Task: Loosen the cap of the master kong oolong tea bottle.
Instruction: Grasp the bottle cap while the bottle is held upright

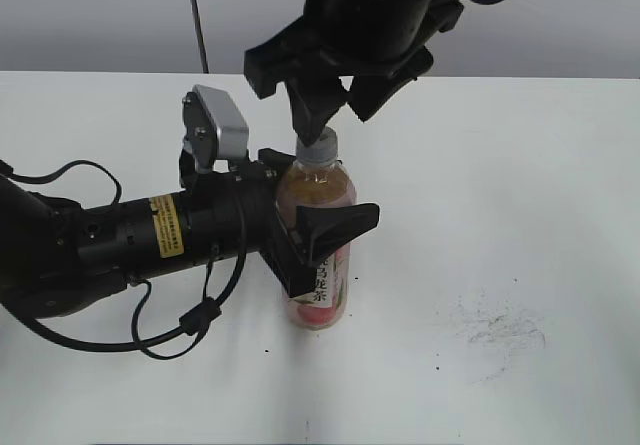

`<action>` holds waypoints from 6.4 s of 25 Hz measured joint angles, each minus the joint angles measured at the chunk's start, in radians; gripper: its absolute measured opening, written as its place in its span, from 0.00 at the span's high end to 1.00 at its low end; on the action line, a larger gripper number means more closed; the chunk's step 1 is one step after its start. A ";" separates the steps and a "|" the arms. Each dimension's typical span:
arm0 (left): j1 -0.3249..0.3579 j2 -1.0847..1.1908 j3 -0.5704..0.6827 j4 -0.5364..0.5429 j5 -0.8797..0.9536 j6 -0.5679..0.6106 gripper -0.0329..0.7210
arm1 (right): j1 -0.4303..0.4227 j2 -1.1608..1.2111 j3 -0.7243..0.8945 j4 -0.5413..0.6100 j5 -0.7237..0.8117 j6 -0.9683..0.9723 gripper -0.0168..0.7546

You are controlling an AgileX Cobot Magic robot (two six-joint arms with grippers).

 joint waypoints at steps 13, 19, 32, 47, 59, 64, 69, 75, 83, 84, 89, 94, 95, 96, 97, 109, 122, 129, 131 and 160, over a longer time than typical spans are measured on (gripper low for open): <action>0.000 0.000 0.000 0.000 0.000 0.000 0.36 | -0.004 0.052 -0.006 0.041 0.000 -0.009 0.56; 0.000 0.000 0.000 -0.002 0.001 0.001 0.36 | -0.004 0.052 -0.007 0.056 0.000 -0.114 0.62; 0.000 0.000 0.001 -0.005 -0.003 0.009 0.36 | -0.009 0.052 -0.008 0.086 0.005 -0.955 0.62; 0.001 0.000 0.001 0.005 -0.004 0.019 0.36 | -0.009 0.051 -0.013 0.094 0.006 -1.807 0.61; 0.001 0.000 -0.002 0.014 -0.006 0.019 0.36 | -0.008 0.052 -0.006 0.111 0.005 -1.488 0.32; 0.001 0.000 -0.002 0.014 -0.006 0.019 0.36 | -0.005 0.052 -0.025 0.111 0.005 -1.024 0.32; 0.001 0.000 -0.002 0.014 -0.006 0.019 0.36 | -0.005 0.052 -0.037 0.111 0.005 -0.672 0.43; 0.001 0.000 -0.002 0.014 -0.006 0.019 0.36 | -0.005 0.052 -0.037 0.111 0.005 -0.435 0.46; 0.001 0.000 -0.002 0.014 -0.005 0.019 0.36 | -0.005 0.050 -0.021 0.075 0.005 -0.325 0.50; 0.001 0.000 -0.002 0.014 -0.005 0.018 0.36 | -0.005 0.046 -0.019 0.075 0.005 -0.322 0.52; 0.001 0.000 -0.004 0.014 -0.003 0.018 0.36 | -0.005 0.026 -0.016 0.076 0.006 -0.317 0.62; 0.001 0.000 -0.004 0.016 -0.002 0.018 0.36 | -0.005 0.020 -0.001 0.087 0.001 -0.334 0.61; 0.001 0.000 -0.004 0.017 -0.002 0.018 0.36 | -0.005 0.020 0.001 0.087 -0.001 -0.334 0.60; 0.001 0.000 -0.004 0.017 -0.002 0.018 0.36 | -0.005 0.020 0.006 0.087 0.000 -0.335 0.59; 0.001 0.000 -0.004 0.017 -0.002 0.018 0.36 | -0.005 0.020 0.011 0.087 0.001 -0.335 0.58; 0.001 0.000 -0.004 0.017 -0.002 0.016 0.36 | -0.005 0.020 0.013 0.088 0.002 -0.395 0.62; 0.001 0.000 -0.004 0.025 -0.002 0.018 0.36 | -0.005 0.020 0.013 0.088 0.000 -1.050 0.63; 0.001 0.000 -0.004 0.030 -0.003 0.022 0.36 | -0.005 0.020 0.013 0.088 0.000 -1.565 0.63; 0.001 0.000 -0.004 0.032 -0.003 0.025 0.36 | -0.005 0.019 0.013 0.088 0.000 -1.748 0.63; 0.000 0.000 -0.007 0.033 -0.003 0.019 0.36 | -0.005 0.017 0.013 0.099 -0.001 -0.821 0.34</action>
